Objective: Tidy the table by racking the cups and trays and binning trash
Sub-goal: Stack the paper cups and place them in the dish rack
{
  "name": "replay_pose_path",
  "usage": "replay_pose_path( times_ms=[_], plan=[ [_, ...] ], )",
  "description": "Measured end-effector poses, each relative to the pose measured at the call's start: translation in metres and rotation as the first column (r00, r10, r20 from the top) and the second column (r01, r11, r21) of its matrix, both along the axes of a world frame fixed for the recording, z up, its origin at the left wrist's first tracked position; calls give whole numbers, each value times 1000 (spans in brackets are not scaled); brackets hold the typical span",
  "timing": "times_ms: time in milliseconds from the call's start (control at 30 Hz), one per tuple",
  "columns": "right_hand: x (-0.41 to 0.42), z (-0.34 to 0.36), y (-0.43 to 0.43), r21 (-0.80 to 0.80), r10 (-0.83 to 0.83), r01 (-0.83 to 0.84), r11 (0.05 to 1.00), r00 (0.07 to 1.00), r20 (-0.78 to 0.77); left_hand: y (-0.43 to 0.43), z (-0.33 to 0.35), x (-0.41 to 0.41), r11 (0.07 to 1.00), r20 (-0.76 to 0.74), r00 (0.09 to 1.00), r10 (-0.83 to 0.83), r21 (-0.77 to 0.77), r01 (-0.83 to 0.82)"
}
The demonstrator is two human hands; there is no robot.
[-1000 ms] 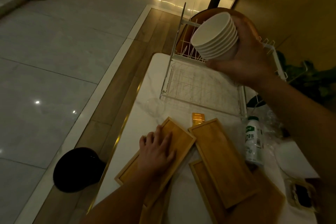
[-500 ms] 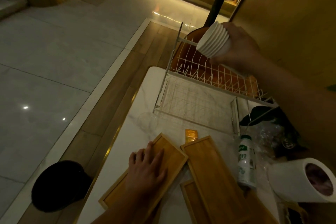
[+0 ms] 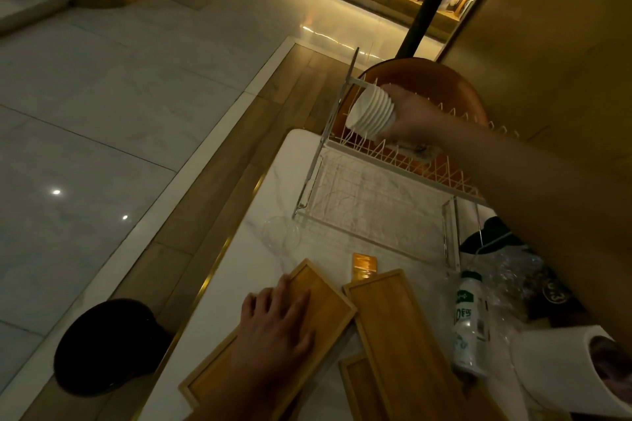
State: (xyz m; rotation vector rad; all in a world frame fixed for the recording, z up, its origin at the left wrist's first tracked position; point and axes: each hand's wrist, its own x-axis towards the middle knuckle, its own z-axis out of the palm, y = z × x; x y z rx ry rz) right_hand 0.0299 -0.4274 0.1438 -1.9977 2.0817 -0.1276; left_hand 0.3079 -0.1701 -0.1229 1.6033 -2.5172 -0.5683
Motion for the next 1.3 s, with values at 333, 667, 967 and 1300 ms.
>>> replay_pose_path(
  times_ms=[333, 667, 967, 1300],
  plan=[
    [-26, -10, 14, -19, -36, 36, 999, 999, -31, 1, 8, 0, 1000, -1, 1000, -6, 24, 6],
    [-28, -19, 1, -98, -98, 89, 991, 991, -96, 0, 13, -1, 1000, 28, 999, -16, 14, 15],
    [-29, -22, -2, -73, -127, 119, 990, 986, -111, 2, 7, 1, 999, 12, 1000, 4, 40, -4],
    [-28, -3, 30, -163, -189, 194, 967, 981, 49, 2, 9, 0, 996, 40, 999, -16, 85, 12]
  ],
)
